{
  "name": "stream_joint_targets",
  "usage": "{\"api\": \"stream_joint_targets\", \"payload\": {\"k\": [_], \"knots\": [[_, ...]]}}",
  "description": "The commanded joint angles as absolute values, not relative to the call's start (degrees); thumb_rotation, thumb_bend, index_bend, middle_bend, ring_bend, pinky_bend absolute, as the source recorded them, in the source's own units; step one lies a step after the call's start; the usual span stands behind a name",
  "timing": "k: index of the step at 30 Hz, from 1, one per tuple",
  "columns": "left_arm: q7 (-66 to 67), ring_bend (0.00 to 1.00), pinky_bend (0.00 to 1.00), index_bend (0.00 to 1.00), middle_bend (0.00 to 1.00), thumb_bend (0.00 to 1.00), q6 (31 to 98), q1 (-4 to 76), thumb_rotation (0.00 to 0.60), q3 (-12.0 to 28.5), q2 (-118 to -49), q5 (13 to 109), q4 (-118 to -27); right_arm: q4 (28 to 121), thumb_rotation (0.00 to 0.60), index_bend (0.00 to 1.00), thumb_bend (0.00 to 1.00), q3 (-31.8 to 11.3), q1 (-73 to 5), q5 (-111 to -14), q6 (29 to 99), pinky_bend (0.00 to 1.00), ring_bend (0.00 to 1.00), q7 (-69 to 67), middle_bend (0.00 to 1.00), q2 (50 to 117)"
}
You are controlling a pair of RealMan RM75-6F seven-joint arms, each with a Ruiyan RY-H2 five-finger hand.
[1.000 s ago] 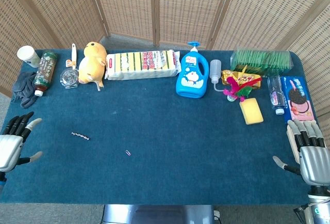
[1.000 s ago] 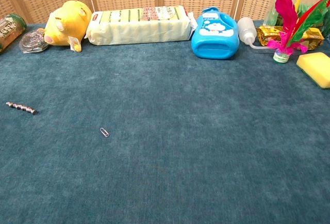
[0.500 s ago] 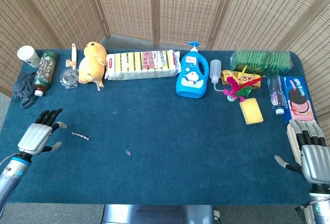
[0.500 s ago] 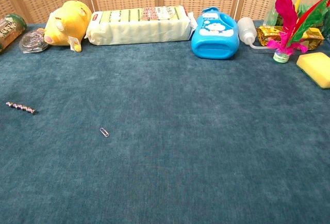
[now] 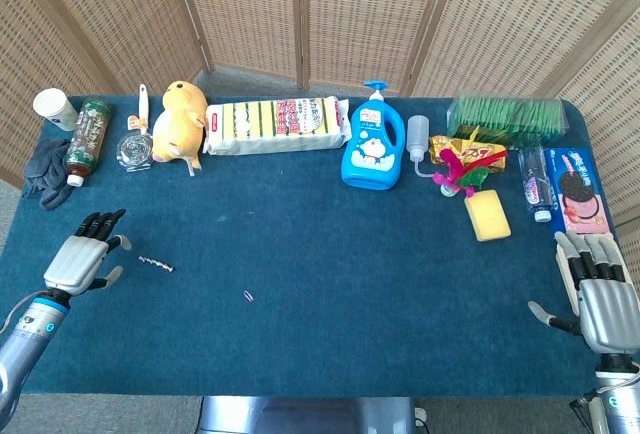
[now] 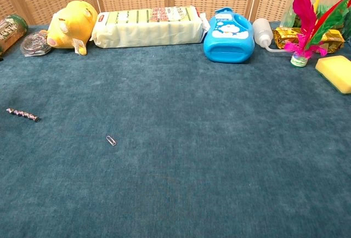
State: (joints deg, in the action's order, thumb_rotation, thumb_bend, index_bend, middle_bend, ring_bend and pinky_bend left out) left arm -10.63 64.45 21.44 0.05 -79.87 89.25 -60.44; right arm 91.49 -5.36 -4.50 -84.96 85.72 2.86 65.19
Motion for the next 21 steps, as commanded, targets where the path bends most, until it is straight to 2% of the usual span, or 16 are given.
{"api": "stream_joint_targets", "payload": {"k": [1,8,21], "knots": [[-10.32,0.0,0.02,0.37,0.01,0.62,64.0,21.79,0.6,-0.08,-80.65,88.96,-59.65,91.44,0.478,0.0,0.0,-5.34,-4.5,-84.77,85.59,0.0,0.0,2.96,0.0,65.21],[-8.57,0.0,0.02,0.42,0.01,0.62,61.51,23.06,0.6,0.26,-82.25,87.24,-58.64,91.48,0.481,0.0,0.0,-5.33,-4.6,-84.48,85.26,0.0,0.0,2.7,0.0,65.22],[-6.51,0.0,0.02,0.42,0.01,0.62,61.1,23.85,0.6,0.34,-84.27,86.34,-58.96,91.58,0.484,0.0,0.0,-5.32,-4.65,-84.03,84.76,0.0,0.0,1.86,0.0,64.81]]}}
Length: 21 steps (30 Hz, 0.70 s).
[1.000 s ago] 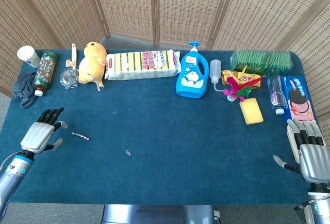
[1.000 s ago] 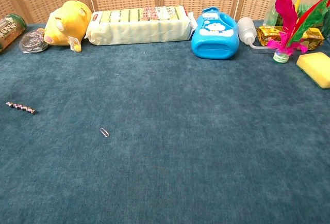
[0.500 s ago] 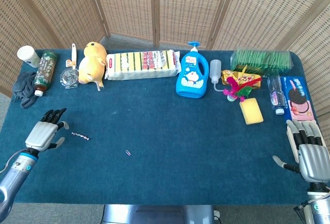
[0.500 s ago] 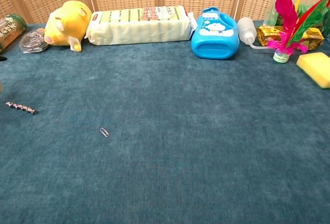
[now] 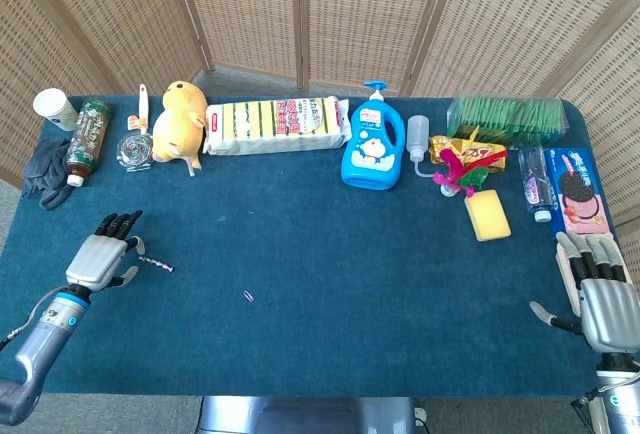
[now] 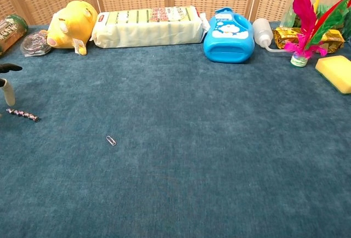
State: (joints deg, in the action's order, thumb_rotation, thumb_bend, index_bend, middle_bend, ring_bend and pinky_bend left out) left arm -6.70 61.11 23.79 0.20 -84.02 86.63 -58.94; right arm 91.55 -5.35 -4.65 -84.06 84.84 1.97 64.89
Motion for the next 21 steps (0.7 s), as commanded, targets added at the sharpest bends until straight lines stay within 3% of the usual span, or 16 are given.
{"api": "stream_joint_targets", "payload": {"k": [1,21], "knots": [[-6.42,0.0,0.02,0.42,0.01,0.62,61.04,23.89,0.6,0.48,-84.46,86.06,-59.0,91.59,0.484,0.0,0.0,-5.29,-4.64,-84.01,84.73,0.0,0.0,1.81,0.0,64.74],[-3.13,0.0,0.02,0.44,0.01,0.62,59.67,25.02,0.6,0.78,-85.52,84.45,-59.58,91.66,0.494,0.0,0.0,-5.42,-4.47,-83.66,84.88,0.0,0.0,1.18,0.0,64.32]]}}
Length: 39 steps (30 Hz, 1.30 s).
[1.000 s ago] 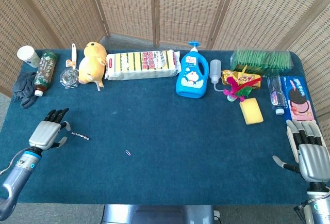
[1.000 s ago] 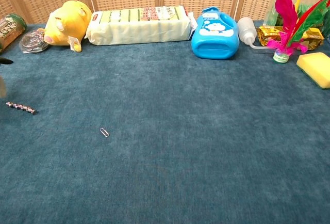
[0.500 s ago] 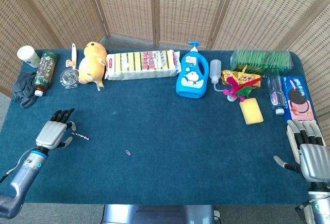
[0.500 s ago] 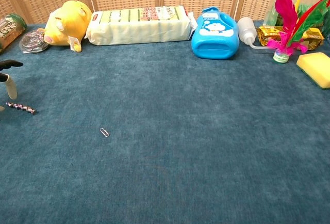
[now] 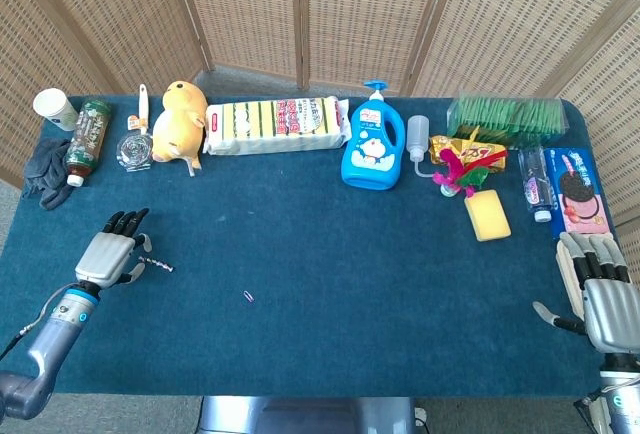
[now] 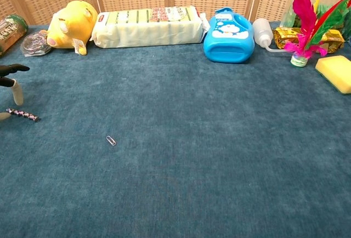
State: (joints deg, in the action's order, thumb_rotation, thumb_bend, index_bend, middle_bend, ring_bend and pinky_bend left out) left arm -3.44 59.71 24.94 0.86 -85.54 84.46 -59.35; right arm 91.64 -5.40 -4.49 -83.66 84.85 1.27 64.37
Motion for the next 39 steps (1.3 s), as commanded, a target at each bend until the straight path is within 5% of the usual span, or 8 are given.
{"api": "stream_joint_targets", "payload": {"k": [1,39], "knots": [[-3.09,0.0,0.02,0.45,0.01,0.62,59.58,25.04,0.6,0.78,-85.52,84.35,-59.7,91.66,0.493,0.0,0.0,-5.43,-4.47,-83.65,84.88,0.0,0.0,1.1,0.0,64.28],[5.07,0.0,0.02,0.54,0.01,0.69,58.28,26.51,0.6,1.71,-86.95,81.31,-61.07,92.07,0.527,0.0,0.0,-5.88,-3.9,-83.59,85.18,0.0,0.0,-5.98,0.0,61.34]]}}
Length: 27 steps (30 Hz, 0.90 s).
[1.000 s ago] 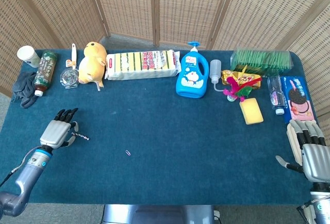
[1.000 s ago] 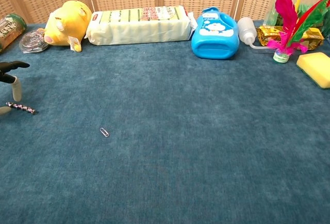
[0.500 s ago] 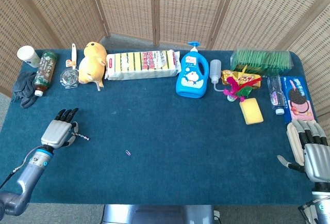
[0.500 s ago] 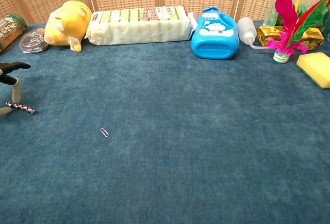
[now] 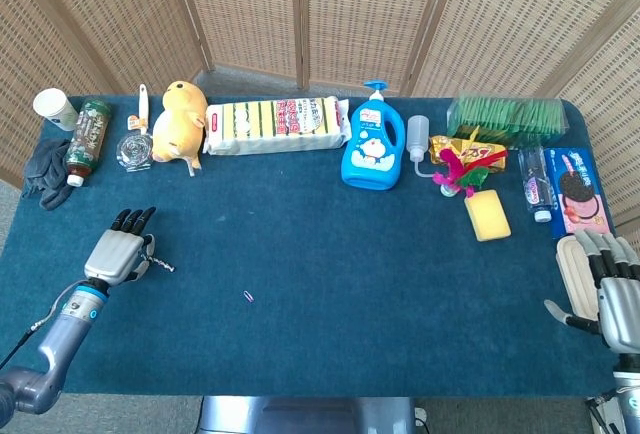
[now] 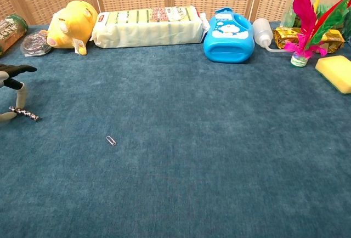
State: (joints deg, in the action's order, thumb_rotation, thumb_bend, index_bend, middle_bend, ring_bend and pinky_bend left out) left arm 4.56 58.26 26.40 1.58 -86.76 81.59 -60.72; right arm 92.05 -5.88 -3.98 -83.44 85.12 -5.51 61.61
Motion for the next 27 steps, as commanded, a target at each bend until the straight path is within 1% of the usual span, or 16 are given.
{"api": "stream_joint_targets", "payload": {"k": [1,12,18,27], "knots": [[5.17,0.0,0.02,0.54,0.01,0.7,58.37,26.52,0.6,1.72,-86.97,81.3,-61.21,92.06,0.527,0.0,0.0,-5.88,-3.89,-83.63,85.21,0.0,0.0,-6.11,0.0,61.3],[6.09,0.0,0.02,0.58,0.01,0.71,61.4,26.36,0.6,1.64,-84.53,82.79,-64.97,92.14,0.527,0.0,0.0,-5.78,-3.9,-83.75,85.13,0.0,0.0,-6.18,0.0,61.31],[7.87,0.0,0.02,0.58,0.02,0.71,64.35,26.63,0.6,1.78,-81.17,84.99,-69.83,92.19,0.528,0.0,0.0,-5.75,-4.02,-83.59,84.81,0.0,0.0,-5.98,0.0,61.42],[12.62,0.0,0.02,0.58,0.02,0.71,66.57,27.27,0.6,2.4,-76.48,86.66,-78.15,92.09,0.528,0.0,0.0,-5.68,-4.03,-83.79,84.88,0.0,0.0,-5.95,0.0,61.46]]}}
